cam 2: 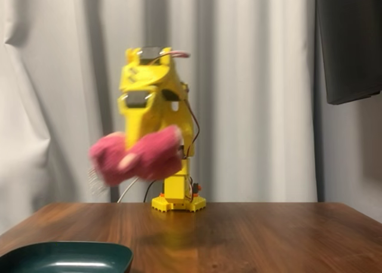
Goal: Grasp a strawberry bear and put it in the bin.
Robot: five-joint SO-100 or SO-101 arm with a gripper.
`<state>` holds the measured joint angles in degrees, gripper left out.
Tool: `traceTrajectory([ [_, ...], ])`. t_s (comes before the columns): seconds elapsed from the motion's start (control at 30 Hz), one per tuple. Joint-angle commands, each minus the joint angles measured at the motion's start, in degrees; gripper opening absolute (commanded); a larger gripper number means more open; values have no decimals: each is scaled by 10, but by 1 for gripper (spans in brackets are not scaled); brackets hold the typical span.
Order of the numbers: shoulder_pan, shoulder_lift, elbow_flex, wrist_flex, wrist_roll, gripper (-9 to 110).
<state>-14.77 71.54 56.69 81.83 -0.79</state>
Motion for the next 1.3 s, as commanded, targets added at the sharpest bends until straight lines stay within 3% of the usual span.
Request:
traceTrajectory([
  [0.0,-22,-107,-202,10,-4,0],
  [0.4,-11,-288,-537,-5,-5,0],
  [1.07,-37,-331,-550,-285,-33,2],
  [1.27,-57,-388,-606,-314,-42,1],
])
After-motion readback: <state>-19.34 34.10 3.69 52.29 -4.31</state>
